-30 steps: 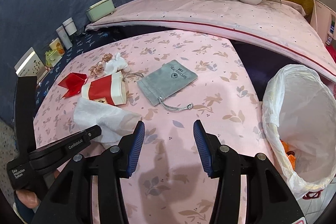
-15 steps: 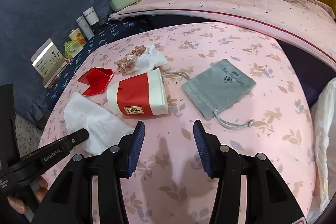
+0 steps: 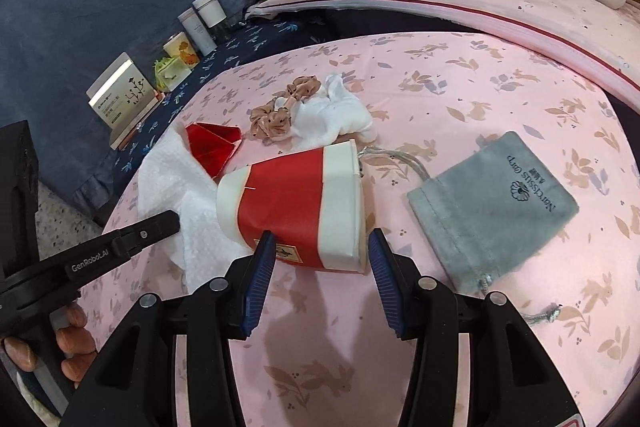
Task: Collect trash
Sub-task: 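Carry the tissue and cup over the bin and open both tools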
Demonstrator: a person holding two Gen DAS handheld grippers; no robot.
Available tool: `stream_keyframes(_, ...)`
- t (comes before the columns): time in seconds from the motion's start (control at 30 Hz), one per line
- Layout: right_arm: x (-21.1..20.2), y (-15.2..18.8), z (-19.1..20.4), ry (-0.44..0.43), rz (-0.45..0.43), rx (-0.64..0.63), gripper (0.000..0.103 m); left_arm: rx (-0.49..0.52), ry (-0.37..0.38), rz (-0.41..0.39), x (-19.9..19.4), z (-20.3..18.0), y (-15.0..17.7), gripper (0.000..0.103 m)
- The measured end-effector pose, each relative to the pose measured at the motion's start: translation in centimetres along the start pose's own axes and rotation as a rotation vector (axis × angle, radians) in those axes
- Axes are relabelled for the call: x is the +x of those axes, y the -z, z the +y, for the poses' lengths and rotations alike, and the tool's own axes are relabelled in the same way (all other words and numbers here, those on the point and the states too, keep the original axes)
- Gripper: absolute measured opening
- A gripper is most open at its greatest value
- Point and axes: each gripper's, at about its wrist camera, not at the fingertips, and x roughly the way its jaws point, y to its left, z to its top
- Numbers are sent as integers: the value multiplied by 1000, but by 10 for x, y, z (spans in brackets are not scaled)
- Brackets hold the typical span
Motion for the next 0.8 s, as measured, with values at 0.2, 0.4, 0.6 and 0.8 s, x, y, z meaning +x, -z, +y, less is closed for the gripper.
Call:
stream_keyframes(0.2,-1,8,14,-46,0,-26,11,10,4,8,2,-6,4,4)
stream_keyframes(0.4,-29,14,29,-60,-56,-57,6,36,26,-1,-12,-23,12,4)
stream_keyframes(0.6,-70,18,27,-31,-125,-50,6,84,61,-34,-37,-52,19,4)
stream_keyframes(0.8,-112,28,9,9,-184,-14,6,144,96,-59,-62,-90,32,4)
